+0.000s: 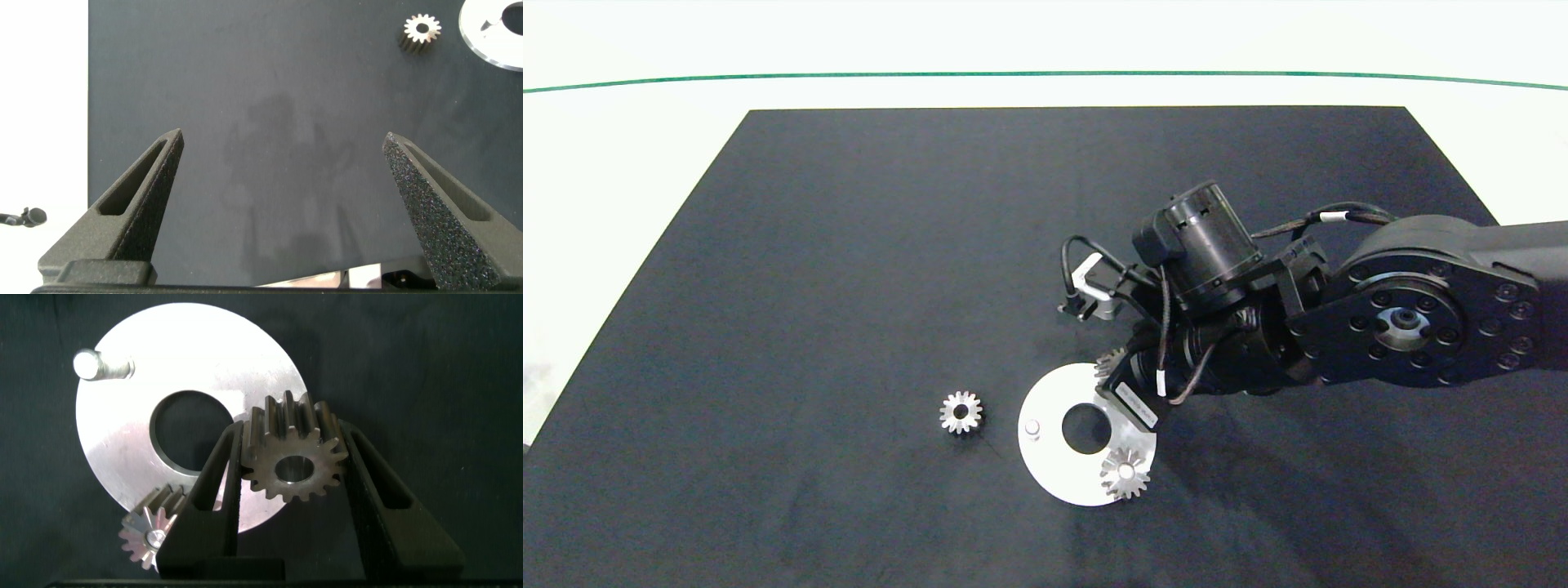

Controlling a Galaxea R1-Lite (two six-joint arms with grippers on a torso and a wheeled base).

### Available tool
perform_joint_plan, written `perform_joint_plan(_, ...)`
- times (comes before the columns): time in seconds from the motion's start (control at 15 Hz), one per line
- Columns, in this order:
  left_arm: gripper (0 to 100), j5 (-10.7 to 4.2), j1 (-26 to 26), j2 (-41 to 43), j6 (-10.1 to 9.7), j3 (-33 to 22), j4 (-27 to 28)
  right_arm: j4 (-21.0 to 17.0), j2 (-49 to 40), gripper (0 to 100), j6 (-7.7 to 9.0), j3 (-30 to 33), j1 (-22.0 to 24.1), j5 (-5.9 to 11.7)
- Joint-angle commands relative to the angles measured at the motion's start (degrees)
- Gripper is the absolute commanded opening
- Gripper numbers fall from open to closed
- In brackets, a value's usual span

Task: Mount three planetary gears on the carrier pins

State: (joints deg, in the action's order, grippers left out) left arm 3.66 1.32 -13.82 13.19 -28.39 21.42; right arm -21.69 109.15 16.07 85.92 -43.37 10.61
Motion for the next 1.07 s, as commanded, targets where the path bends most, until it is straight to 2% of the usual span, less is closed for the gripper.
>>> perform_joint_plan(0.07,100,0.03,0.00,-0.41,0.08,-0.08,-0.15,-0.29,0.09,0,0.19,1.36,-0.04,-0.06)
perform_joint_plan(0.2,100,0.56,0.00,-0.33,0.08,0.00,-0.15,-1.52,-0.08,0,0.10,2.15,-0.13,-0.15)
perform_joint_plan(0.47,100,0.65,-0.09,-0.33,0.08,-0.26,-0.15,-3.19,-0.08,0,0.10,2.24,-0.22,-0.15)
perform_joint_plan(0.8,100,0.65,-0.09,-0.33,0.08,-0.26,-0.15,-10.04,0.18,0,-0.07,6.72,-0.22,-0.15)
perform_joint_plan(1.07,100,0.65,-0.09,-0.24,0.08,-0.26,-0.15,-15.58,2.29,0,-0.16,13.13,-0.13,-0.15)
